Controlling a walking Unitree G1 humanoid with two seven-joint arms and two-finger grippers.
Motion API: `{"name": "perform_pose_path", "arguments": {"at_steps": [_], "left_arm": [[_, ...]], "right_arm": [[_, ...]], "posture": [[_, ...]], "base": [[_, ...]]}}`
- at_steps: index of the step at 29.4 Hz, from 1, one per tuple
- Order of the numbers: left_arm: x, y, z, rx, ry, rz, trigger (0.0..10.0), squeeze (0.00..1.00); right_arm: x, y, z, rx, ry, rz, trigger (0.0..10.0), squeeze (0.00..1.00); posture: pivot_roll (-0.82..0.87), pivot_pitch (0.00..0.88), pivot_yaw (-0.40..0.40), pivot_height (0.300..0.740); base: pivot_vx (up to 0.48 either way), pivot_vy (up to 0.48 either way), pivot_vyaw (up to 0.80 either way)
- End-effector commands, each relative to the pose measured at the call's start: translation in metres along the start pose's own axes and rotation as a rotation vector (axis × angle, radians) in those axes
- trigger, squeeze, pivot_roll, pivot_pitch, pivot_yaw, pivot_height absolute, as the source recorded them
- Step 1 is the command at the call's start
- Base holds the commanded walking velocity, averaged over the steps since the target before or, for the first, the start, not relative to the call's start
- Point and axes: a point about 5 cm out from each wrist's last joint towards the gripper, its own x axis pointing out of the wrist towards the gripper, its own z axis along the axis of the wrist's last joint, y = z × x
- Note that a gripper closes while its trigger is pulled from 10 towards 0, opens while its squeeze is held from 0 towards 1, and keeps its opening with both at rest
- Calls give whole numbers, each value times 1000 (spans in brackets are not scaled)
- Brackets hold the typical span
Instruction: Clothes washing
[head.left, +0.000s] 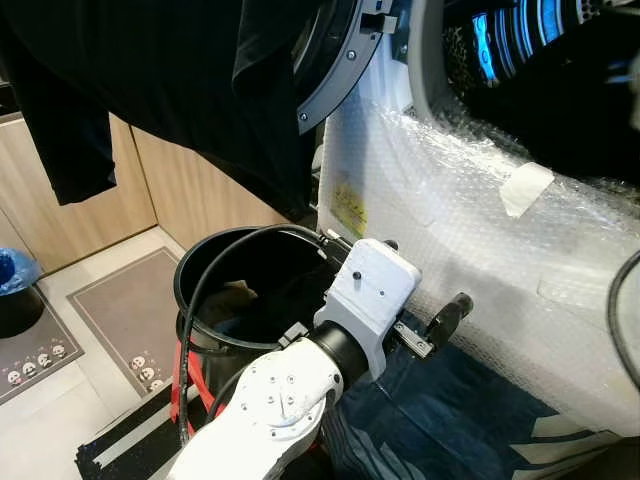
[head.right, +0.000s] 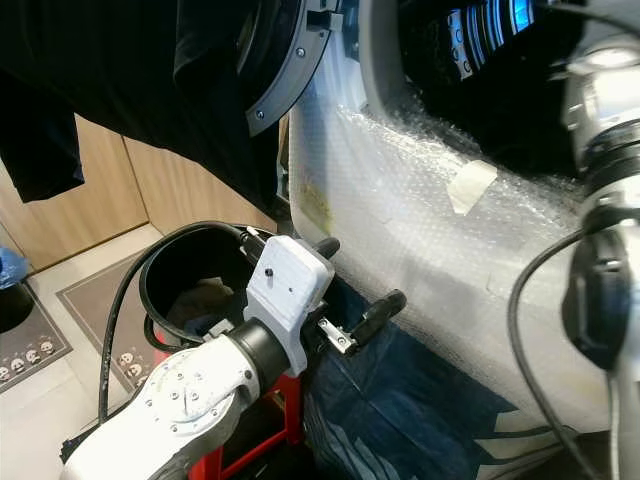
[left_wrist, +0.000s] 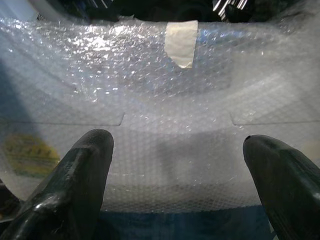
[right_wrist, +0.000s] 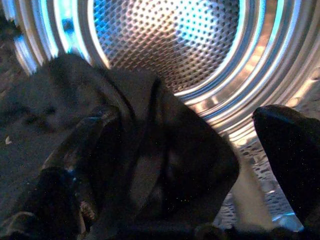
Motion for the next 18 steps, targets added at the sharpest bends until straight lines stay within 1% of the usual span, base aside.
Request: {"name": "perform_pose_path", "arguments": {"at_steps": [1, 3, 4, 6, 7, 9, 10, 11, 13, 15, 16, 17, 18], "left_arm": [[-2, -5, 3, 1, -6, -14, 10000, 0], [-2, -5, 3, -1, -4, -14, 10000, 0], [-2, -5, 3, -1, -4, -14, 10000, 0], [-1, -4, 3, 2, -3, -14, 10000, 0], [-1, -3, 3, 6, -2, -11, 10000, 0], [-1, -1, 2, 14, -1, -7, 10000, 0], [-1, 0, 2, 20, 1, -6, 10000, 0], [-1, 2, 2, 30, 3, -5, 10000, 0], [-1, 5, 1, 45, 9, 1, 10000, 0], [0, 11, -1, 70, 13, 20, 10000, 0], [0, 11, -1, 70, 13, 20, 10000, 0], [0, 14, -2, 87, 19, 30, 10000, 0], [0, 15, -2, 95, 21, 34, 10000, 0]], "right_arm": [[-1, -7, 13, 29, -36, -2, 10000, 0], [-3, -2, 19, 74, -57, 47, 10000, 0], [-3, -2, 19, 74, -57, 47, 10000, 0], [-5, 3, 27, 131, -110, 117, 10000, 0], [-6, 4, 29, 205, -122, 160, 10000, 0], [-6, 6, 31, 299, -138, 219, 10000, 0], [-7, 7, 31, 297, -150, 238, 10000, 0], [-7, 8, 30, 276, -168, 258, 10000, 0], [-6, 9, 23, 250, -172, 279, 10000, 0], [-1, 6, 7, 278, -150, 300, 10000, 0], [-1, 6, 7, 278, -150, 300, 10000, 0], [1, 2, -2, 327, -145, 331, 10000, 0], [1, 1, -6, 349, -155, 358, 10000, 0]], "posture": [[71, 108, -154, 740], [68, 104, -150, 740], [68, 104, -150, 740], [68, 104, -150, 740], [65, 97, -143, 740], [63, 93, -139, 740], [63, 93, -139, 740], [60, 88, -134, 740], [55, 82, -129, 740], [50, 68, -116, 740], [50, 68, -116, 740], [47, 62, -111, 740], [44, 58, -105, 740]], "base": [[0, 0, 0], [0, 0, 0], [0, 0, 0], [0, 0, 0], [0, 0, 0], [0, 0, 0], [0, 0, 0], [0, 0, 0], [0, 0, 0], [0, 0, 0], [0, 0, 0], [0, 0, 0], [0, 0, 0]]}}
